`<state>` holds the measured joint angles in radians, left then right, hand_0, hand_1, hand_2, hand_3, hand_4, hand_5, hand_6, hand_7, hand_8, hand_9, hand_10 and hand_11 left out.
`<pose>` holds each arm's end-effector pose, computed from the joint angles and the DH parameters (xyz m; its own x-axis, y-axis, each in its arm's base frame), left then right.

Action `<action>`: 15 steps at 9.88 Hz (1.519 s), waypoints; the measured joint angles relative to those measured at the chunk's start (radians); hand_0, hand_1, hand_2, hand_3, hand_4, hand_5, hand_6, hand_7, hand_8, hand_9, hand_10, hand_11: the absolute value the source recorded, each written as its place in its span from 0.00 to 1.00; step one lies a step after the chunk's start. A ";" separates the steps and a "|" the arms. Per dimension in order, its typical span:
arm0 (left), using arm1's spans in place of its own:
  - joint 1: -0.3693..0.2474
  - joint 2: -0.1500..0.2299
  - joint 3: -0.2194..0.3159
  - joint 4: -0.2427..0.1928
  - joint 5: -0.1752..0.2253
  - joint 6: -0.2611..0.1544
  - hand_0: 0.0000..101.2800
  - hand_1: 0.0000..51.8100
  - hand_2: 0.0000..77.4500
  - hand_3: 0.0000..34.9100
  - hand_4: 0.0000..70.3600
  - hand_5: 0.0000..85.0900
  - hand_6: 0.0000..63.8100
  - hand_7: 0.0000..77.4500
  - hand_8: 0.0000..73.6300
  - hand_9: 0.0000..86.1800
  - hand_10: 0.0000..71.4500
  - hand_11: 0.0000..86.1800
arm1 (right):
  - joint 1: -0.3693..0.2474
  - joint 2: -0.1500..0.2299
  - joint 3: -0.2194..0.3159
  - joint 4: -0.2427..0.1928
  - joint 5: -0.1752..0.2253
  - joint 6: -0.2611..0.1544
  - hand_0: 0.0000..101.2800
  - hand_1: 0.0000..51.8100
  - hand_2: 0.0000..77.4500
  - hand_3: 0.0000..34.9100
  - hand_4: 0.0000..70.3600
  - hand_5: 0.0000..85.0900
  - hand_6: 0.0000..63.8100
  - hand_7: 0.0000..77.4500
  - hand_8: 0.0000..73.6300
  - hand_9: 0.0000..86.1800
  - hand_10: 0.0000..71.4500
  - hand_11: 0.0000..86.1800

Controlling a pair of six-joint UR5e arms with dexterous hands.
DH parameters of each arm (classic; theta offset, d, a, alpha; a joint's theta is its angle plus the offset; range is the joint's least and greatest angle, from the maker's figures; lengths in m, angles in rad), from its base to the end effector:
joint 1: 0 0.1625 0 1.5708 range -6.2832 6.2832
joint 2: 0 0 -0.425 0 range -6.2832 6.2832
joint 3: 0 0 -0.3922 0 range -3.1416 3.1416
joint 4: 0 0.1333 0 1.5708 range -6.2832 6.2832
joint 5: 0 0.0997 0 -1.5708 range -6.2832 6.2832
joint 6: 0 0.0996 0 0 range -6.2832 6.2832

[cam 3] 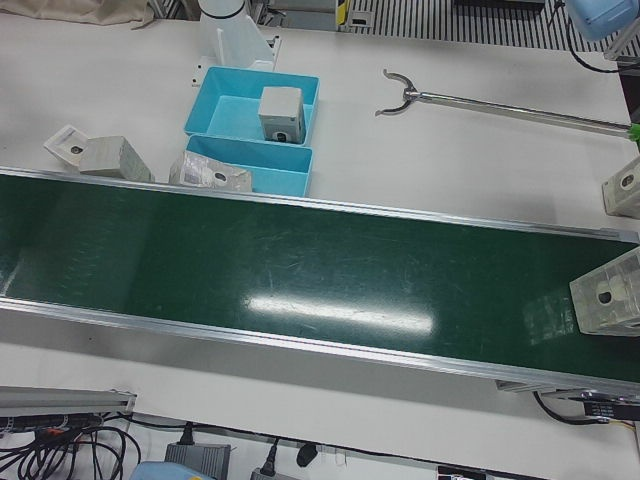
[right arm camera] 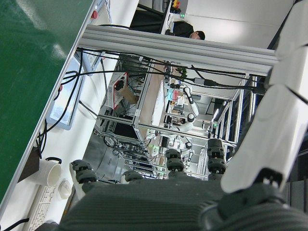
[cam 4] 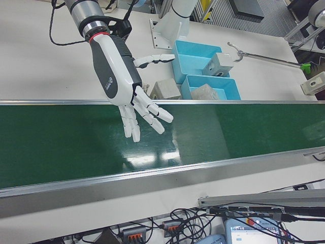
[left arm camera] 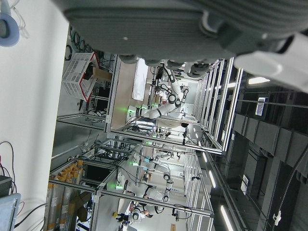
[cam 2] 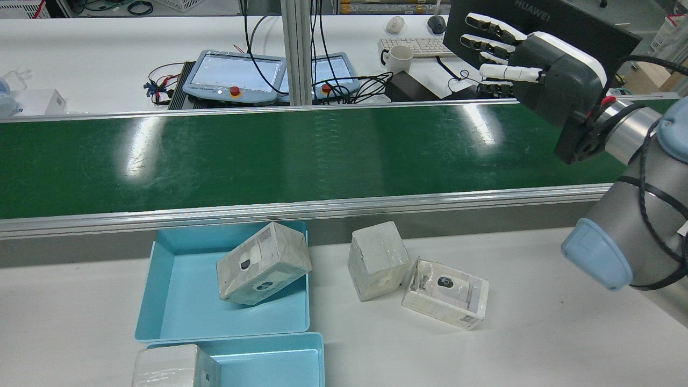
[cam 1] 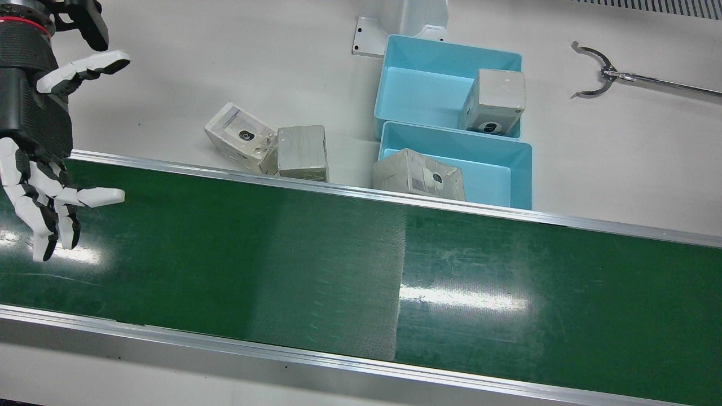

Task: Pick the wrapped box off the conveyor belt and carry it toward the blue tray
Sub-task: 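Lower the open right hand toward the conveyor belt surface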

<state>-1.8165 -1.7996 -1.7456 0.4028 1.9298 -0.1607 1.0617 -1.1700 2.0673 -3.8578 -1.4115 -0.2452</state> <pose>-0.2292 -0.5100 0.5220 -0.9808 -0.1117 0.1597 -0.1588 -0.0173 -0.9872 -0.1257 -0.5312 0.3276 -0.9314 0.2965 0.2111 -0.1426 0.2363 -0.9612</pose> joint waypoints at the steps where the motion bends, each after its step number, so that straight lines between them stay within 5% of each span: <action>1: 0.000 0.000 0.000 0.000 0.000 0.000 0.00 0.00 0.01 0.00 0.00 0.01 0.00 0.01 0.01 0.01 0.01 0.00 | 0.001 -0.001 0.001 0.000 -0.001 0.001 0.38 0.24 0.13 0.89 0.07 0.16 0.00 0.07 0.00 0.02 0.05 0.10; 2: 0.000 0.000 0.000 0.000 0.000 0.000 0.00 0.00 0.01 0.00 0.00 0.01 0.00 0.01 0.01 0.01 0.00 0.00 | 0.002 -0.001 0.003 0.000 -0.001 0.001 0.38 0.15 0.18 0.86 0.07 0.16 0.00 0.07 0.00 0.02 0.05 0.10; 3: 0.000 0.000 0.000 0.000 0.000 0.000 0.00 0.00 0.01 0.00 0.00 0.01 0.00 0.01 0.01 0.01 0.00 0.00 | 0.008 0.000 0.005 0.000 -0.002 0.001 0.29 0.03 0.11 0.86 0.05 0.10 0.00 0.07 0.06 0.01 0.05 0.06; 4: 0.000 0.000 0.000 0.000 0.000 0.000 0.00 0.00 0.01 0.00 0.00 0.01 0.00 0.01 0.01 0.00 0.00 0.00 | 0.019 0.000 0.007 0.001 -0.007 0.000 0.29 0.03 0.11 0.86 0.05 0.10 0.00 0.07 0.06 0.01 0.05 0.06; 6: 0.000 0.000 0.000 0.000 0.000 0.000 0.00 0.00 0.01 0.00 0.00 0.01 0.00 0.01 0.00 0.01 0.00 0.00 | 0.052 -0.002 0.016 0.013 -0.021 -0.007 0.04 0.02 0.03 0.86 0.00 0.01 0.00 0.01 0.06 0.01 0.00 0.02; 7: 0.000 0.000 0.000 0.000 0.000 0.000 0.00 0.00 0.01 0.00 0.00 0.01 0.00 0.01 0.00 0.01 0.00 0.00 | 0.070 -0.010 0.025 0.042 -0.025 -0.017 0.32 0.03 0.03 0.86 0.00 0.01 0.00 0.01 0.00 0.01 0.03 0.01; 8: 0.000 0.000 0.000 0.000 0.000 0.000 0.00 0.00 0.01 0.00 0.00 0.01 0.00 0.01 0.00 0.01 0.00 0.00 | 0.091 -0.018 0.032 0.088 -0.025 -0.035 0.32 0.15 0.02 0.87 0.00 0.01 0.00 0.04 0.02 0.01 0.03 0.01; 10: 0.000 0.000 0.000 0.000 0.000 0.000 0.00 0.00 0.01 0.00 0.00 0.01 0.00 0.01 0.01 0.00 0.01 0.00 | 0.118 -0.023 0.037 0.153 -0.023 -0.088 0.30 0.07 0.06 0.87 0.00 0.01 0.00 0.04 0.00 0.01 0.03 0.05; 11: 0.000 0.000 0.000 0.000 0.000 0.000 0.00 0.00 0.01 0.00 0.00 0.01 0.00 0.01 0.01 0.00 0.00 0.00 | 0.123 -0.021 0.031 0.167 -0.022 -0.122 0.31 0.16 0.08 0.89 0.00 0.01 0.00 0.06 0.01 0.01 0.05 0.06; 13: 0.000 0.000 0.000 0.000 0.000 0.000 0.00 0.00 0.01 0.00 0.00 0.01 0.00 0.01 0.00 0.01 0.01 0.00 | 0.122 -0.002 -0.015 0.190 -0.011 -0.160 0.33 0.14 0.11 0.88 0.00 0.01 0.00 0.06 0.01 0.03 0.05 0.08; 14: 0.000 0.000 0.000 0.000 0.000 0.000 0.00 0.00 0.01 0.00 0.00 0.01 0.00 0.01 0.01 0.01 0.00 0.00 | 0.122 0.007 -0.054 0.204 0.006 -0.142 0.33 0.14 0.11 0.88 0.00 0.01 0.00 0.06 0.02 0.09 0.05 0.08; 15: 0.000 0.000 0.000 0.000 0.000 0.000 0.00 0.00 0.01 0.00 0.00 0.01 0.00 0.01 0.01 0.01 0.00 0.00 | 0.114 0.007 -0.103 0.215 0.031 -0.089 0.15 0.03 0.03 0.89 0.00 0.01 0.00 0.07 0.19 0.03 0.00 0.01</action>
<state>-1.8165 -1.7996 -1.7456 0.4028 1.9298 -0.1607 1.1762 -1.1631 1.9643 -3.6430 -1.3803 -0.3346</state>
